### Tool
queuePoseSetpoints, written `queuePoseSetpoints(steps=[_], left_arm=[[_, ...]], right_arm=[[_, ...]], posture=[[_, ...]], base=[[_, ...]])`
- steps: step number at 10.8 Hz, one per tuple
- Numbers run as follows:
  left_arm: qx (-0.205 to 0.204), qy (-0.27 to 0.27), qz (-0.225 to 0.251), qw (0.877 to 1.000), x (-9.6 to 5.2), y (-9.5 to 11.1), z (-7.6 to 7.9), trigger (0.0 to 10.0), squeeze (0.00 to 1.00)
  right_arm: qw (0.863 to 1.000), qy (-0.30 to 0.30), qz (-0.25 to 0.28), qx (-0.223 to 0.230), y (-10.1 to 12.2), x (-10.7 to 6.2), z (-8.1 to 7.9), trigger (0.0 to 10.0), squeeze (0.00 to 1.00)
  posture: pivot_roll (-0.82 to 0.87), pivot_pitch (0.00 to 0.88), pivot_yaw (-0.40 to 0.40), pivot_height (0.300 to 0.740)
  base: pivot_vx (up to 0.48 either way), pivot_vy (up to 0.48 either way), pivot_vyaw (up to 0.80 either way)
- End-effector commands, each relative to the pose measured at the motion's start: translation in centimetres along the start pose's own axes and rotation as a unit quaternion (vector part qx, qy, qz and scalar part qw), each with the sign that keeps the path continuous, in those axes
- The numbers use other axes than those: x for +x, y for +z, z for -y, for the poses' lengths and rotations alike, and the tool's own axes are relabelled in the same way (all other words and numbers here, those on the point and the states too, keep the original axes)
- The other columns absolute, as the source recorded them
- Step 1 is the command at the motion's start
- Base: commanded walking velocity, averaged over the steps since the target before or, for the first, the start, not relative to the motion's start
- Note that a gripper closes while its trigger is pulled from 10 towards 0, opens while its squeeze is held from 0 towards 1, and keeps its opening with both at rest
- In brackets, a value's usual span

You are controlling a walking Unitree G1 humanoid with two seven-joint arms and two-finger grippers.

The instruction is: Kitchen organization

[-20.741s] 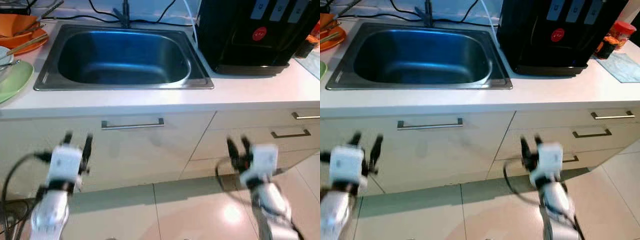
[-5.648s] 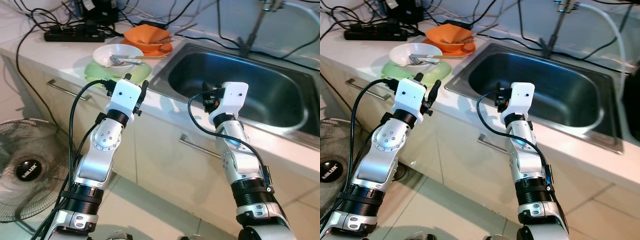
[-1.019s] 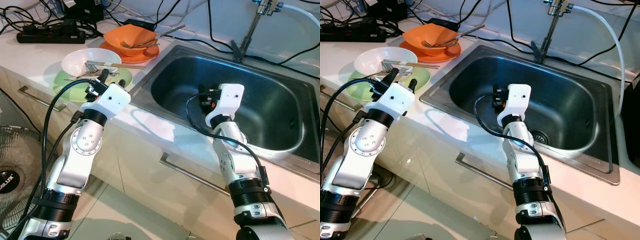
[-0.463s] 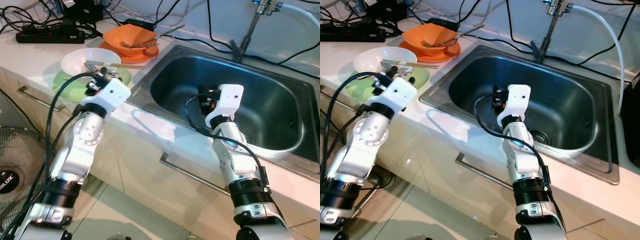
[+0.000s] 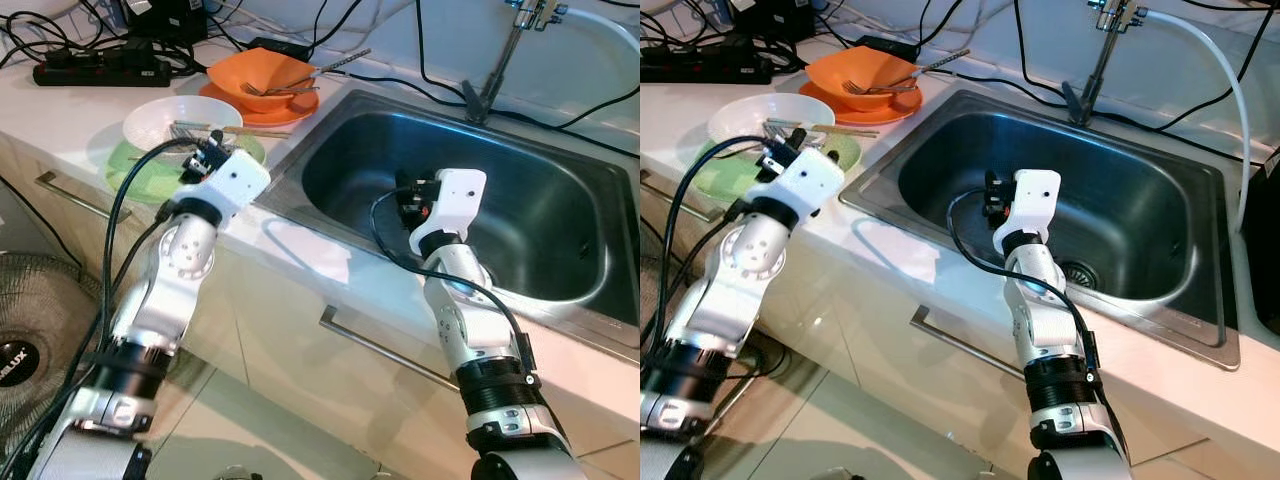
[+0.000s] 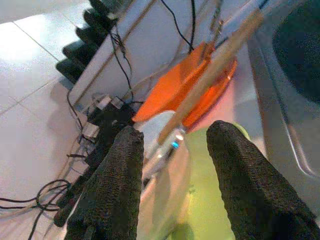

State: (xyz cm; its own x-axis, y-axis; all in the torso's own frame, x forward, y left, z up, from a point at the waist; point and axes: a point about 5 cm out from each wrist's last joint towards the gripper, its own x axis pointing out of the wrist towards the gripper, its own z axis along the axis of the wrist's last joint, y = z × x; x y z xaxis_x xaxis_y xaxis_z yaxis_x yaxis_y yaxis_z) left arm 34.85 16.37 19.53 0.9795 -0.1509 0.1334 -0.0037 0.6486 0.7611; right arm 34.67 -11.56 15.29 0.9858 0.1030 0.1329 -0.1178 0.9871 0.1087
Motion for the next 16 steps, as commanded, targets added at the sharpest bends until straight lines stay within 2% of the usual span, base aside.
queuePoseSetpoints(steps=[1,4,7,8,14,16], left_arm=[[0.005,-0.004,0.001,1.000,0.4,0.4,0.2,10.0,0.00],[0.007,-0.001,-0.002,1.000,1.5,0.8,0.2,10.0,0.00],[0.011,0.003,-0.004,1.000,1.9,0.8,0.0,10.0,0.00],[0.010,0.003,-0.002,1.000,1.9,0.8,0.0,0.0,0.00],[0.003,0.003,0.005,1.000,2.0,1.2,0.0,0.0,0.00],[-0.001,0.009,0.008,1.000,2.0,1.4,-0.4,0.0,0.00]], right_arm=[[1.000,0.000,0.006,0.003,0.3,0.3,0.0,10.0,0.00],[1.000,0.001,0.006,0.002,0.3,0.2,-0.1,10.0,0.00],[1.000,0.001,0.005,0.002,0.3,0.2,-0.1,10.0,0.00],[1.000,0.002,0.004,0.003,0.2,0.2,-0.2,10.0,0.00],[1.000,0.003,0.003,0.003,0.1,0.2,-0.2,10.0,0.00],[1.000,0.003,0.003,0.004,0.1,0.2,-0.2,10.0,0.00]], posture=[[-0.04,0.045,-0.071,0.740],[-0.04,0.047,-0.071,0.740],[-0.04,0.047,-0.071,0.740],[-0.04,0.050,-0.073,0.740],[-0.04,0.048,-0.073,0.740],[-0.04,0.049,-0.075,0.740]], base=[[0.000,0.000,0.00],[0.000,0.000,0.00],[0.000,0.000,0.00],[0.000,0.000,0.00],[0.000,0.000,0.00],[0.000,0.000,0.00]])
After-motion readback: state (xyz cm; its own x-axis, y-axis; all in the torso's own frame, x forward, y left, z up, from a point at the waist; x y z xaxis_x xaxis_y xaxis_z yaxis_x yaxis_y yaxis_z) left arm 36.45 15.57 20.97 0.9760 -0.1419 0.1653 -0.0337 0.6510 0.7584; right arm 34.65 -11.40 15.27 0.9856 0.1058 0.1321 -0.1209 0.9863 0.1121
